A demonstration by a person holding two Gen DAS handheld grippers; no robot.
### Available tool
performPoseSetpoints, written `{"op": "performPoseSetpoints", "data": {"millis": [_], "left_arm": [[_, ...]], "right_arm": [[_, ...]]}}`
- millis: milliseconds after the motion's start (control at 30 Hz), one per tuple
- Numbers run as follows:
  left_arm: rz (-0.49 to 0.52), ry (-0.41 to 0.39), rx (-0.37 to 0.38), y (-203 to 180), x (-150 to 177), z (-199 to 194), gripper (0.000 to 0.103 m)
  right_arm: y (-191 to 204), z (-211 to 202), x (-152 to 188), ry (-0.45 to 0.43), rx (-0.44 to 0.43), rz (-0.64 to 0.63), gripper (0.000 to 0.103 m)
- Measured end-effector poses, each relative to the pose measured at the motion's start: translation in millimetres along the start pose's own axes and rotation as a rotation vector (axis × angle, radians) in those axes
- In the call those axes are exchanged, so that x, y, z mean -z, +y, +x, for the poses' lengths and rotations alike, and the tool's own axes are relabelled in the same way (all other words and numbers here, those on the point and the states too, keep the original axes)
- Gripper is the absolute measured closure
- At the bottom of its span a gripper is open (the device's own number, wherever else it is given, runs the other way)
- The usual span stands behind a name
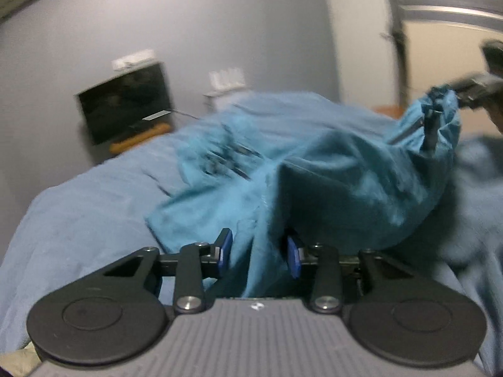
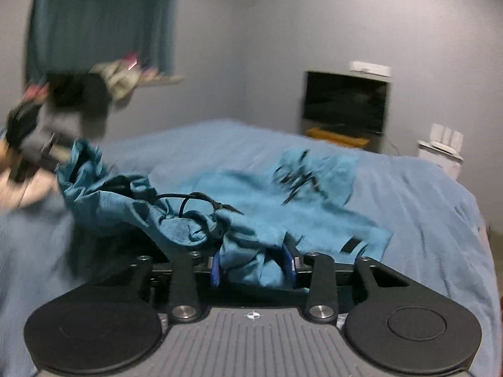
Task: Fold large clothes
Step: 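Grasp the jacket hem with both tools and lift it toward the hood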
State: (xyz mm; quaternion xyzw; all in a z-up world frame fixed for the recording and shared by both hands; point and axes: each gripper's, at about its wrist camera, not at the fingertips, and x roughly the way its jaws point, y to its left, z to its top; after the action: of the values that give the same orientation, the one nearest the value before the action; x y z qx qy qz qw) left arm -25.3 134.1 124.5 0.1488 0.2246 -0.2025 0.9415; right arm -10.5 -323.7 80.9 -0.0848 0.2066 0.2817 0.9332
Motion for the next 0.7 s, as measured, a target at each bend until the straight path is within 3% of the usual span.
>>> {"op": "performPoseSetpoints", "data": {"millis": [167, 400, 467, 600, 667, 700], "left_arm": [[-0.061, -0.019, -0.118, 21, -34, 56, 0.070], [-0.203, -0.032, -0.180, 54, -74, 135, 0.073], [-0.236, -0.008, -0.222, 62, -79, 163, 0.077], [-0.365, 0.036, -0.351, 87, -74, 210, 0.077], [-0.463, 0.041, -0.328, 103, -61, 226, 0.071], [-0.504, 0.051, -0.320, 109, -55, 233, 0.060]], "right_arm": [[-38, 52, -36, -0.061, 0.136, 0.209, 0.067], [-87, 143, -60, -0.028, 0.299, 0.406, 0.071], [-99, 169, -59, -0.024, 0.340, 0.438, 0.072], [-125, 209, -37, -0.075, 0.344, 0.553, 0.072], [-137, 227, -21, -0.100, 0.330, 0.580, 0.072], [-141, 233, -13, -0.099, 0.318, 0.585, 0.072]]}}
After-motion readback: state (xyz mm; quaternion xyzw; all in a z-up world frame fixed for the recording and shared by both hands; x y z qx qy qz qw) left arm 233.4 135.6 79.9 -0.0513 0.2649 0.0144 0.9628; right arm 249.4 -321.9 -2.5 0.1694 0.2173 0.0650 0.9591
